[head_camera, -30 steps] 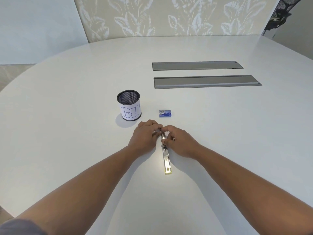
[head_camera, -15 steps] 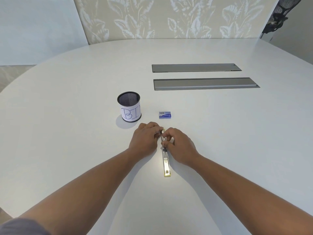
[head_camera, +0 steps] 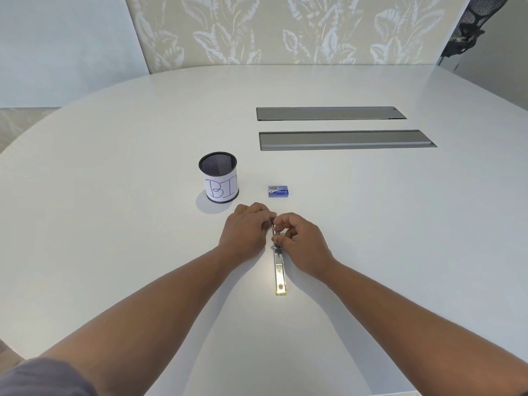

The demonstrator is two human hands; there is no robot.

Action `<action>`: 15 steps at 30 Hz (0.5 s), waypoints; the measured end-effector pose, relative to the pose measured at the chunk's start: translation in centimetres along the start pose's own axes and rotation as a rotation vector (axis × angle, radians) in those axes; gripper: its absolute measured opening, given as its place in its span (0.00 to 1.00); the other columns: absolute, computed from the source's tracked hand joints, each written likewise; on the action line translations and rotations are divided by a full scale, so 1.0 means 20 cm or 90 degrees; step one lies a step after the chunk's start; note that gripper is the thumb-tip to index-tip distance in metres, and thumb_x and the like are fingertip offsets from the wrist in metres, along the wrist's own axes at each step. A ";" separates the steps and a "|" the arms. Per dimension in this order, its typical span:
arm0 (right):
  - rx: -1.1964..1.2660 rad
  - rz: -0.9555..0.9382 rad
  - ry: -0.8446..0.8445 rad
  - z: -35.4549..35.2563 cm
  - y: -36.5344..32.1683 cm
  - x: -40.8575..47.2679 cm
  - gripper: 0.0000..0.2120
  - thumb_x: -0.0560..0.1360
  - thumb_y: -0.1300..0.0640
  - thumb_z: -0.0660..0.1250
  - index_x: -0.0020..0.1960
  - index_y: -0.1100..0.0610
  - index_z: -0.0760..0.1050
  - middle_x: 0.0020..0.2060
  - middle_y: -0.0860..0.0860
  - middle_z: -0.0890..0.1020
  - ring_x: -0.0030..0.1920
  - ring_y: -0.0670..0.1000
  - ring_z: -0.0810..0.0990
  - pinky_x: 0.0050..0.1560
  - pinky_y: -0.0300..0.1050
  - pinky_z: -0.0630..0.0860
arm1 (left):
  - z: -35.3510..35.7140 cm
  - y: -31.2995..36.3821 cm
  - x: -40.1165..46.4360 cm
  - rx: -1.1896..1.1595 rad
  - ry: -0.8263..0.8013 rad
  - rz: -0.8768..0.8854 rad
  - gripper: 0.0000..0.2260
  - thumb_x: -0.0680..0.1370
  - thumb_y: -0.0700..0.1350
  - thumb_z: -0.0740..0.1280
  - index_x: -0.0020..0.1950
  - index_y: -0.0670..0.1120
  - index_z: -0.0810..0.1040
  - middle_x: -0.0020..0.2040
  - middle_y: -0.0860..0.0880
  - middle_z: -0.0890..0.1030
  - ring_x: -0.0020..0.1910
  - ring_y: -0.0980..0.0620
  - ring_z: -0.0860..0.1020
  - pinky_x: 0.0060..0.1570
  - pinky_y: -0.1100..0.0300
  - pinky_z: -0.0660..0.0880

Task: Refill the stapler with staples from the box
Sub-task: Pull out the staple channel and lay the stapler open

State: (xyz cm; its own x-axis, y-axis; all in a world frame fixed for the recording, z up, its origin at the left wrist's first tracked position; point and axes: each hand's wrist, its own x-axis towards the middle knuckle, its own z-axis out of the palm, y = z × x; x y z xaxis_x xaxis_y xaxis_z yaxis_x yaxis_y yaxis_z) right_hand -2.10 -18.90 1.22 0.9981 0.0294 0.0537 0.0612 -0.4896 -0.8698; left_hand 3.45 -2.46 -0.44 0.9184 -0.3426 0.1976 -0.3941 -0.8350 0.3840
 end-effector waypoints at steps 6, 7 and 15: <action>0.075 0.055 -0.031 -0.03 -0.01 0.05 0.11 0.72 0.65 0.75 0.50 0.52 0.82 0.45 0.56 0.84 0.40 0.49 0.81 0.54 0.57 0.82 | 0.00 0.00 -0.01 -0.024 -0.002 -0.001 0.14 0.81 0.46 0.61 0.62 0.59 0.79 0.59 0.60 0.77 0.53 0.48 0.70 0.54 0.52 0.71; 0.072 0.055 -0.034 -0.03 -0.02 0.06 0.10 0.71 0.65 0.75 0.49 0.53 0.82 0.45 0.58 0.84 0.40 0.49 0.81 0.54 0.57 0.83 | -0.01 0.00 -0.01 -0.024 -0.005 0.000 0.14 0.80 0.45 0.61 0.61 0.59 0.79 0.59 0.60 0.77 0.53 0.48 0.70 0.54 0.52 0.71; -0.026 -0.042 -0.035 -0.01 -0.07 0.07 0.08 0.73 0.67 0.71 0.44 0.54 0.79 0.37 0.47 0.82 0.38 0.50 0.80 0.45 0.40 0.78 | -0.03 0.02 -0.02 -0.003 -0.004 0.011 0.13 0.77 0.42 0.61 0.54 0.57 0.80 0.59 0.58 0.79 0.53 0.46 0.72 0.50 0.54 0.69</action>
State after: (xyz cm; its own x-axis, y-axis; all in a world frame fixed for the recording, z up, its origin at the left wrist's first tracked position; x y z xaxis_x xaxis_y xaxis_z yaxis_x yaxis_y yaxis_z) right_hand -0.86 -18.31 2.60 0.9905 0.1101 0.0823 0.1280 -0.5201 -0.8445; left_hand 2.94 -2.47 0.20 0.9116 -0.3596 0.1992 -0.4103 -0.8265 0.3854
